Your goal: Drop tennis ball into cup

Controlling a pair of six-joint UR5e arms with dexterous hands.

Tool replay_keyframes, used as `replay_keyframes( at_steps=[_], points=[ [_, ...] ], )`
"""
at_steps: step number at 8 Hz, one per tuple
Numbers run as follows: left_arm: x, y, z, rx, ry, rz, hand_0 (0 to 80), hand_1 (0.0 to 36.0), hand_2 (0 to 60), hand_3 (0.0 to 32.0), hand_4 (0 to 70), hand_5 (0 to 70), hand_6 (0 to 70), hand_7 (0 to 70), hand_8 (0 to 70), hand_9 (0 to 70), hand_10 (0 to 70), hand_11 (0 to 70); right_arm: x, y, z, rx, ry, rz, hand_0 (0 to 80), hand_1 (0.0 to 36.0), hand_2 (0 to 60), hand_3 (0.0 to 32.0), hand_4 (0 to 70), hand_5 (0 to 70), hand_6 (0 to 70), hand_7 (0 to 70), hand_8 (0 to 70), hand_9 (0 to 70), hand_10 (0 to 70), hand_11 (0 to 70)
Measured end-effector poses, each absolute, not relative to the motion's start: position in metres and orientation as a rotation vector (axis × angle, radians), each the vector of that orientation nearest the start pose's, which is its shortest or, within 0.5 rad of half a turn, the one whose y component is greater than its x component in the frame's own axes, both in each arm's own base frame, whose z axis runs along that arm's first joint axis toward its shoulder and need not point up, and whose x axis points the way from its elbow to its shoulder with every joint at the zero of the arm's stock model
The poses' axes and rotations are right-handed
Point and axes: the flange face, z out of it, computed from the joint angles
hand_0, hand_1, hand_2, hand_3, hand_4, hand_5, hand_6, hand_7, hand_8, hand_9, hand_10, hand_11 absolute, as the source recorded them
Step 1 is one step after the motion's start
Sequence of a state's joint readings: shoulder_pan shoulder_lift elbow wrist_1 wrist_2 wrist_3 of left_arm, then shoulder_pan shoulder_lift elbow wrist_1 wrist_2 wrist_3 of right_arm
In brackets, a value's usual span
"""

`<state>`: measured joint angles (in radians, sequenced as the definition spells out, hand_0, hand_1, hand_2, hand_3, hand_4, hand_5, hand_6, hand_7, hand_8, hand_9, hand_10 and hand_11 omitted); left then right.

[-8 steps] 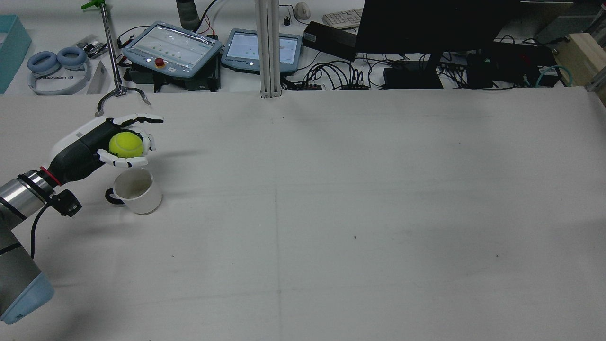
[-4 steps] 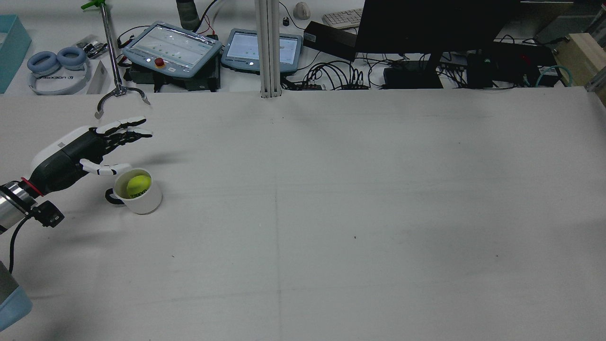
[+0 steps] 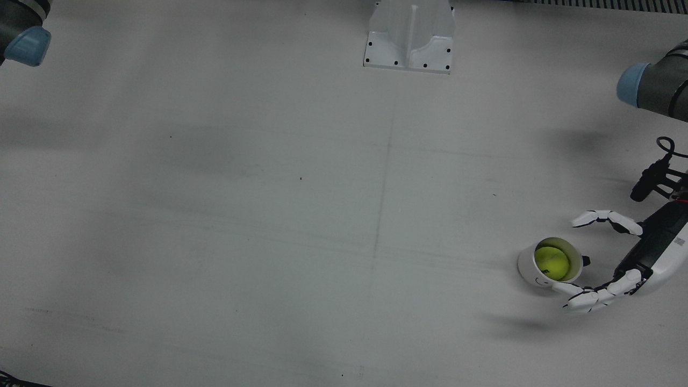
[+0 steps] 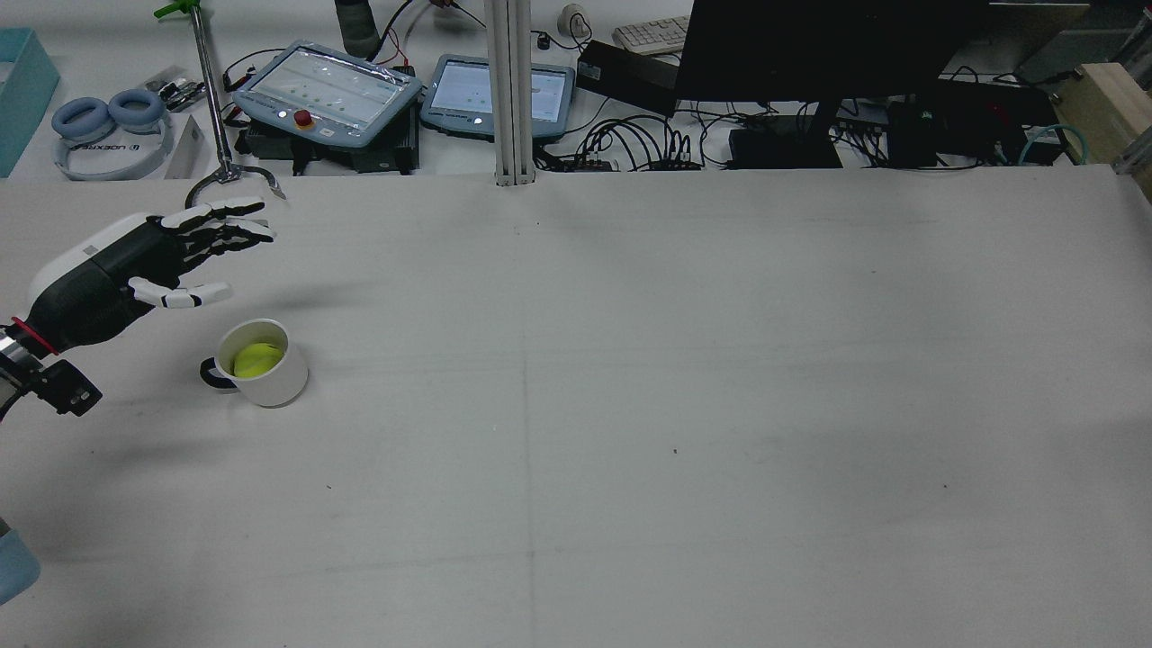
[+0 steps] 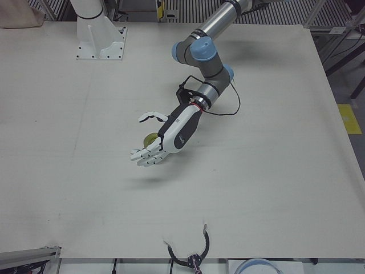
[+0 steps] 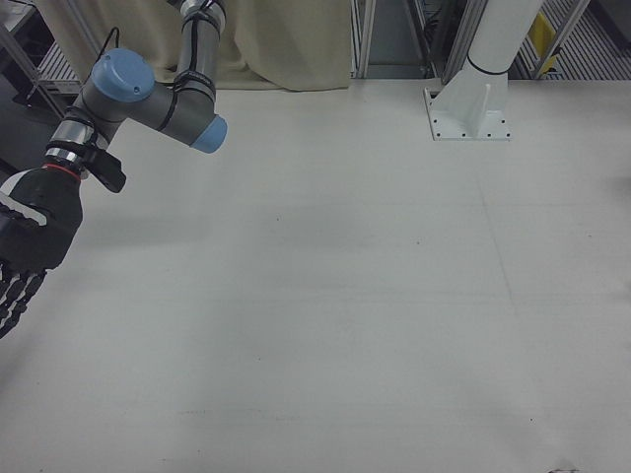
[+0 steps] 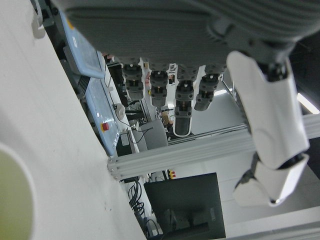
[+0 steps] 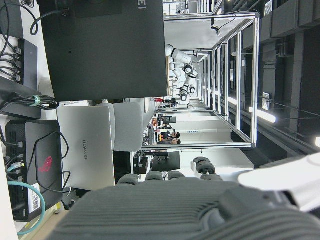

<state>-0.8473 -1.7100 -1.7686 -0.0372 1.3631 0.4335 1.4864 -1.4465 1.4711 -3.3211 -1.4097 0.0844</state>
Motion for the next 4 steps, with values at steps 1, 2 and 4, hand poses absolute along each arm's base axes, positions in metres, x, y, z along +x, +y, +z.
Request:
replay_keyframes(
  at_steps=[1, 2, 4],
  points=[
    [0.212, -0.53, 0.507, -0.165, 2.27, -1.49, 39.6, 8.7, 28.4, 0.0, 22.2, 8.5, 38.1, 17.4, 10.9, 7.7, 3.8, 5.9, 0.104, -0.537, 0.688, -0.019, 1.98, -2.303, 0.0, 0.0, 0.0, 0.0, 0.0, 0.0, 0.0, 0.0, 0.0, 0.0, 0.0, 0.0],
    [0.16, -0.545, 0.508, -0.15, 2.275, -1.538, 30.5, 5.4, 27.5, 0.0, 25.5, 7.0, 36.3, 20.4, 10.3, 8.0, 4.3, 6.2, 0.104, -0.537, 0.688, -0.019, 1.98, -2.303, 0.0, 0.0, 0.0, 0.0, 0.0, 0.0, 0.0, 0.0, 0.0, 0.0, 0.0, 0.0],
    [0.064, -0.565, 0.533, -0.106, 2.253, -1.604, 37.8, 6.2, 25.7, 0.0, 26.6, 8.8, 43.7, 22.6, 12.3, 9.1, 6.2, 9.1, 0.104, -0.537, 0.688, -0.019, 1.98, -2.303, 0.0, 0.0, 0.0, 0.0, 0.0, 0.0, 0.0, 0.0, 0.0, 0.0, 0.0, 0.0]
  ],
)
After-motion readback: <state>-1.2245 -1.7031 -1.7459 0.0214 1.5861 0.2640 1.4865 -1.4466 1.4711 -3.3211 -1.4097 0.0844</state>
